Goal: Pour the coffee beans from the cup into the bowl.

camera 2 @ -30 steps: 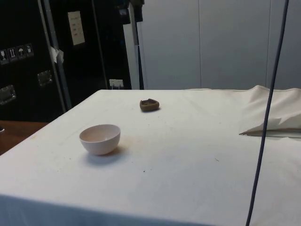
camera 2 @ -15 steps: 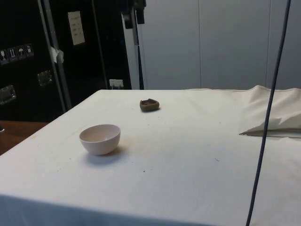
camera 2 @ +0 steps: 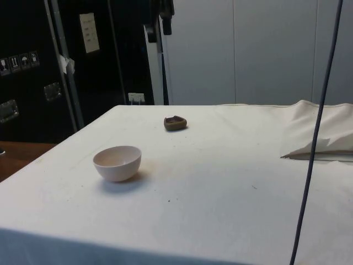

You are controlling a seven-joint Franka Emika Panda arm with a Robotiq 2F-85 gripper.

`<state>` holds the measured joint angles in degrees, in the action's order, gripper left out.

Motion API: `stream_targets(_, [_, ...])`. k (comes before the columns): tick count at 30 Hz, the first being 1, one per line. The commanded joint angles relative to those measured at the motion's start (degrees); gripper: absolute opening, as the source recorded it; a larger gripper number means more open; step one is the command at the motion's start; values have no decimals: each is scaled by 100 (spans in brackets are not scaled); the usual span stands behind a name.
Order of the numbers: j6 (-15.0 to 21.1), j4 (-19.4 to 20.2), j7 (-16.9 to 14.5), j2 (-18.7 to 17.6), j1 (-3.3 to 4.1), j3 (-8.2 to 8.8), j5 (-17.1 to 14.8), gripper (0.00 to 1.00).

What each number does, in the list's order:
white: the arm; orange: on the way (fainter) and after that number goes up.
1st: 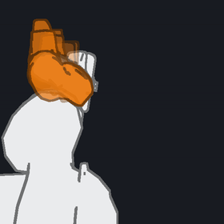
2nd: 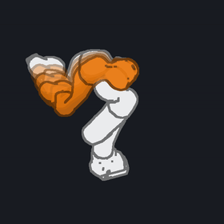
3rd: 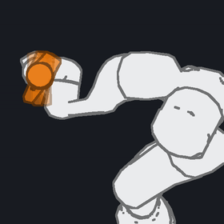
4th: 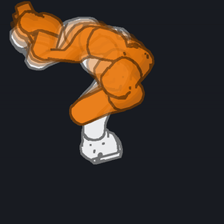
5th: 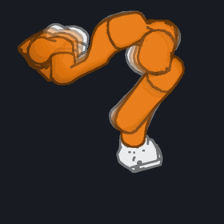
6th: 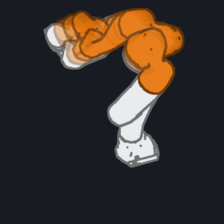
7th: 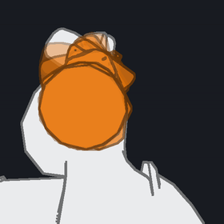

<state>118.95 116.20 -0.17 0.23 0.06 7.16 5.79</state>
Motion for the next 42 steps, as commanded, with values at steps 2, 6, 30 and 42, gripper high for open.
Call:
stream_targets(2, [143, 52, 109, -23, -11, 17, 57, 100])
stream_targets(6, [212, 74, 178, -52, -11, 40, 69, 100])
stream_targets(30, [498, 80, 613, -447, -17, 338, 6, 100])
stream_targets(42, [625, 17, 716, -682, -23, 510, -46, 100])
